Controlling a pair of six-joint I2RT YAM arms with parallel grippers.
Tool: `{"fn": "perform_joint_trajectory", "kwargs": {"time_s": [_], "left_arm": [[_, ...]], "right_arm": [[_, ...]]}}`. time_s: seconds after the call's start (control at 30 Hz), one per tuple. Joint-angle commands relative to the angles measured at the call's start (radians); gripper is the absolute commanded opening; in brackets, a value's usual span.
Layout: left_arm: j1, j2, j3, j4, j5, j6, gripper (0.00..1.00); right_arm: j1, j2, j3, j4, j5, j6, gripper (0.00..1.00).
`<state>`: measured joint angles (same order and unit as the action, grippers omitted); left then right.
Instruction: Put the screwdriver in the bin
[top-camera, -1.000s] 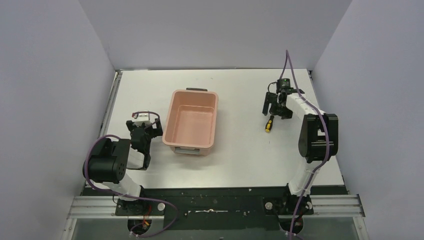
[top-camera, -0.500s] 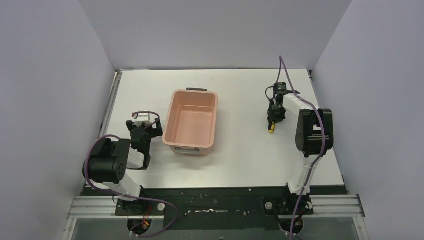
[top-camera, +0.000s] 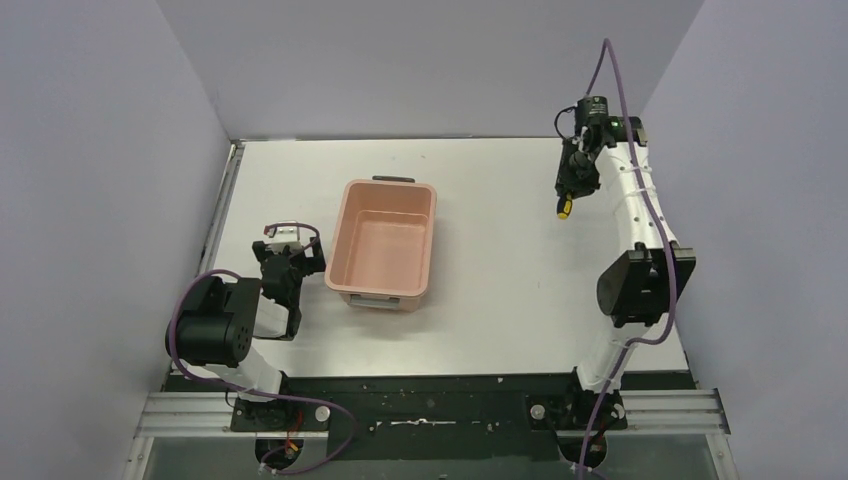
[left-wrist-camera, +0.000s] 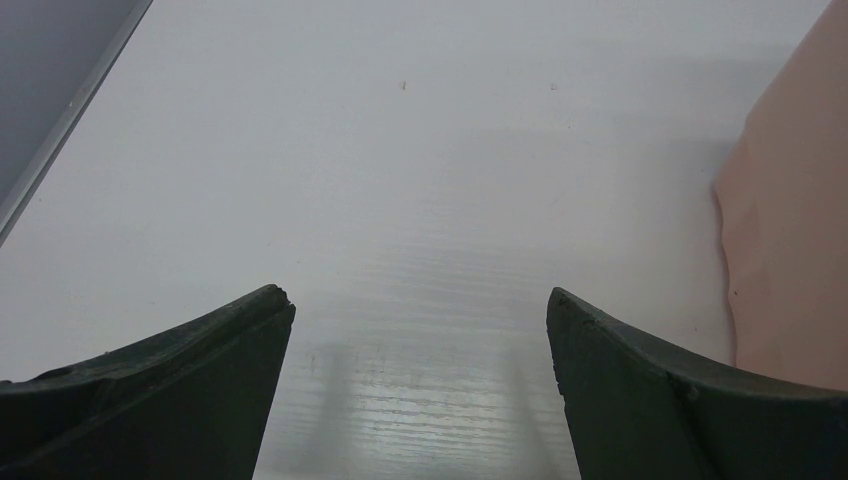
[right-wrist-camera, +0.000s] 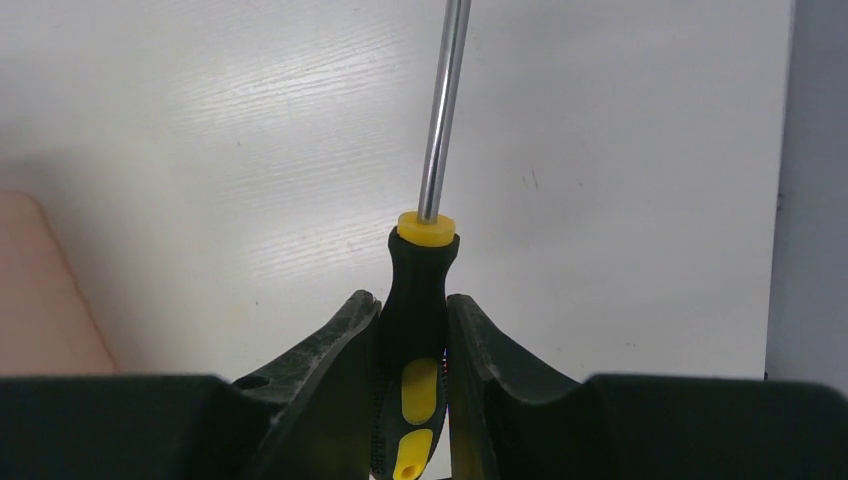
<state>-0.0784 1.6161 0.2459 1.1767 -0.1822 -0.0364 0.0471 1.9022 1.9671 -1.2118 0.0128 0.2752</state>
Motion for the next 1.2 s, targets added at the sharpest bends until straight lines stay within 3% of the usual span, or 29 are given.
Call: {"fn": "perform_joint_trajectory", "kwargs": {"time_s": [0.0, 0.07, 0.2, 0.33, 0.47, 0.63, 0.93, 1.17], "left_arm": [[0.004, -0.005, 0.007, 0.035, 0.008, 0.011, 0.97], [0.003, -0.005, 0.006, 0.035, 0.008, 0.012, 0.97], [0.003, -0.005, 0.006, 0.036, 0.009, 0.011, 0.97], [0.004, -0.005, 0.006, 0.037, 0.008, 0.011, 0.97], [0.004, -0.006, 0.006, 0.037, 0.008, 0.01, 0.97], [0.003, -0.004, 0.006, 0.037, 0.008, 0.01, 0.97], [0.003, -0.005, 0.007, 0.036, 0.007, 0.009, 0.97], [0.003, -0.005, 0.007, 0.037, 0.007, 0.009, 0.97]], "right_arm": [[0.025, -0.107, 0.075, -0.137, 0.018, 0.06, 0.0], [0.078, -0.112, 0.101, -0.141, 0.017, 0.09, 0.0], [0.303, -0.096, 0.185, -0.075, 0.018, 0.17, 0.0], [0.59, -0.058, 0.185, 0.134, 0.011, 0.259, 0.0], [0.767, 0.045, 0.27, 0.259, 0.017, 0.282, 0.0], [0.837, 0.129, 0.245, 0.347, 0.074, 0.297, 0.0], [0.873, 0.236, -0.009, 0.487, 0.129, 0.31, 0.0], [0.866, 0.372, -0.008, 0.479, 0.148, 0.298, 0.04]]}}
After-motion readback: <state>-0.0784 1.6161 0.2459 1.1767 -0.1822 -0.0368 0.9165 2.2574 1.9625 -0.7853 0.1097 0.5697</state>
